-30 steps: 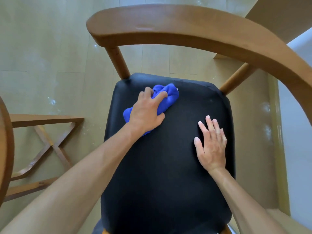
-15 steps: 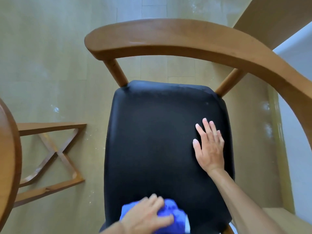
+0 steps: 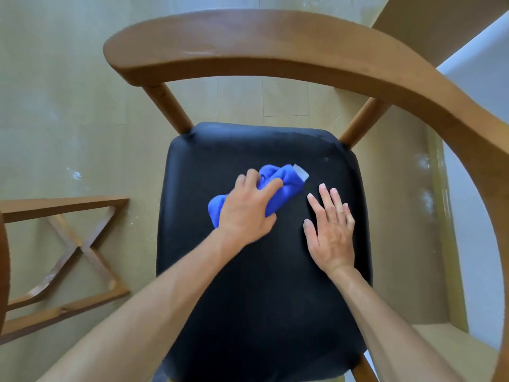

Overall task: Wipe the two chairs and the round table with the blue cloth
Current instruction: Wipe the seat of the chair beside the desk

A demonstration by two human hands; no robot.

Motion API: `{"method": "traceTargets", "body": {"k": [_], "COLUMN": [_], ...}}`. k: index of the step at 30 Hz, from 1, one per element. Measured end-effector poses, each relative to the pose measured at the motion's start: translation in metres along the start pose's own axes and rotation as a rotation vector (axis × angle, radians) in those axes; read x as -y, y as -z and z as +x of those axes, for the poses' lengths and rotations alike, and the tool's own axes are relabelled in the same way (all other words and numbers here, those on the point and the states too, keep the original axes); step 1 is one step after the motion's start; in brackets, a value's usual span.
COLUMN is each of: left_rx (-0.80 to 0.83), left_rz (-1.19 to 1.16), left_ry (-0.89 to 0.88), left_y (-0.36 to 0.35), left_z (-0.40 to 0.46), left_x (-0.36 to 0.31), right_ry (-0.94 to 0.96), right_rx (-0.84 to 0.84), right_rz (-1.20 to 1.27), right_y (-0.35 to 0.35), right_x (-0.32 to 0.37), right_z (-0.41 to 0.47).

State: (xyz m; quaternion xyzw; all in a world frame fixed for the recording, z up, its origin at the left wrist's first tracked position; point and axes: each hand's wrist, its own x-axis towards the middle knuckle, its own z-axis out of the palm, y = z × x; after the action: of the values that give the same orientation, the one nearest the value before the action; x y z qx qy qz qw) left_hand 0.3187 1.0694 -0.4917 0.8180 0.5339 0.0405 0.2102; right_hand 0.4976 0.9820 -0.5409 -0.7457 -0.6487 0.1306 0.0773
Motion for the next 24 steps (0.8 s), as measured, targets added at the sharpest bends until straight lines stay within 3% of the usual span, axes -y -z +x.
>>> {"method": "traceTargets", "body": {"k": [6,9,11,15,18,24], "left_rx": [0.394,0.384,0.275,0.017,-0.007,0.009], "left_rz": [-0.081,-0.081,-0.076,0.029,0.053,0.016], "left_ry": [-0.402,-0.452,-0.401,-0.017,0.116,0.137], "left_y": [-0.023,-0.025,-0.019,0.008,0.024,0.005], "left_z": [-0.171,-0.181,-0.142,-0.01,0.065,0.035], "left_x": [-0.017,-0.011,-0.009,0.003,0.017,0.006], "right_ry": [-0.01,-0.011,-0.01,-0.001,-0.001,-0.008], "right_rx": [0.034,0.035,0.031,0.015,0.009,0.031], "right_rz": [0.063,0.06,0.058,0.041,0.056,0.085], "right_y": [0.005,0.005,0.005,0.004,0.004,0.005], "right_x": [0.0,0.0,0.001,0.0,0.0,-0.001], "right_z": [0.001,0.001,0.001,-0.001,0.0,-0.001]}}
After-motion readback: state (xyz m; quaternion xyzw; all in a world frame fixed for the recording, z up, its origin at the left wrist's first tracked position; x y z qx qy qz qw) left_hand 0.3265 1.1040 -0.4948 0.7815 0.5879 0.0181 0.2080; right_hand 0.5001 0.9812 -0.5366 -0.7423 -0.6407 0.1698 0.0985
